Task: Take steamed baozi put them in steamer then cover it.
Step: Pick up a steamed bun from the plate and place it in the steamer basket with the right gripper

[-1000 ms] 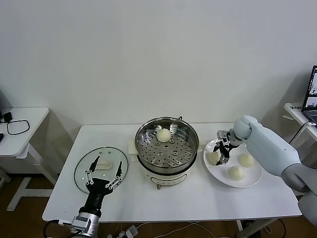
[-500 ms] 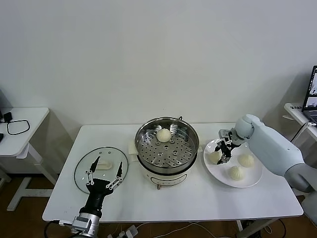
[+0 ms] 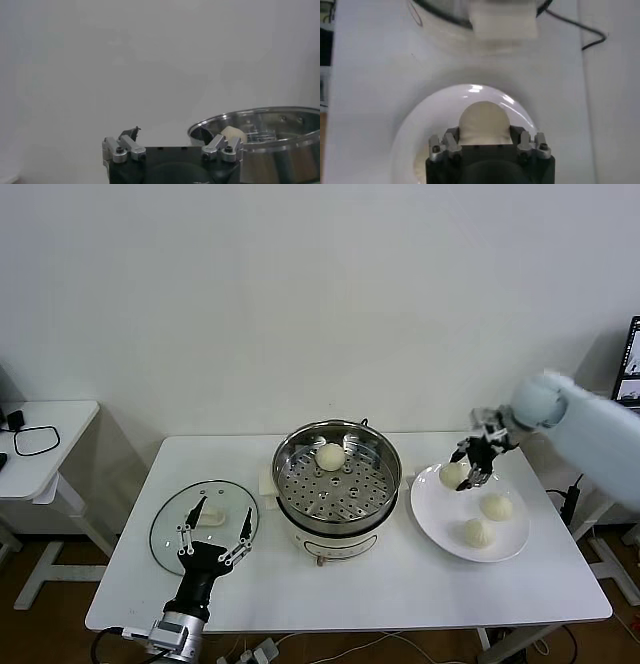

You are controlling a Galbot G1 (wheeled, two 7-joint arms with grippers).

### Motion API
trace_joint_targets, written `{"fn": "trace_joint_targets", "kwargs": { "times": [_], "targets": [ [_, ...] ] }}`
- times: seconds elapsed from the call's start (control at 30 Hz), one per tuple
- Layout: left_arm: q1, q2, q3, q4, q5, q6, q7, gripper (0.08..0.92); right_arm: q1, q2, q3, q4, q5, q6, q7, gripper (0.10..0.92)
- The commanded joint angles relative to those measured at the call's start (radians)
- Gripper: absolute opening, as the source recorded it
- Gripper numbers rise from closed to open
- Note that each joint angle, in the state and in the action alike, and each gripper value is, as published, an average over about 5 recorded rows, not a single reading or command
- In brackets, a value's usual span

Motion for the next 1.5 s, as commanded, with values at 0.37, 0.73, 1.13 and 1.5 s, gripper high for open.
{"fn": "trace_joint_targets", "kwargs": {
  "times": [0.37,0.73,1.13,1.5],
  "targets": [
    [0.0,0.014,-0.007,-0.011,-0.008,-0.015,0.007,0.823,0.457,0.247,-0.398,0.313,0.448,-0.284,0.104,0.699],
    [-0.009,0.015,-0.034,0.001,-0.022,-0.013,0.012,0.823,0.253,0.578,-0.288,0.001,0.394,-0.312,0.132,0.696],
    [-0.014,0.018,-0.064,0.014,-0.038,-0.015,0.02,0.823,0.112,0.773,-0.248,-0.267,0.277,-0.294,0.105,0.696],
    [-0.014,0.021,-0.071,0.017,-0.039,-0.02,0.023,0.823,0.05,0.804,-0.249,-0.314,0.211,-0.285,0.093,0.696]
  ]
}}
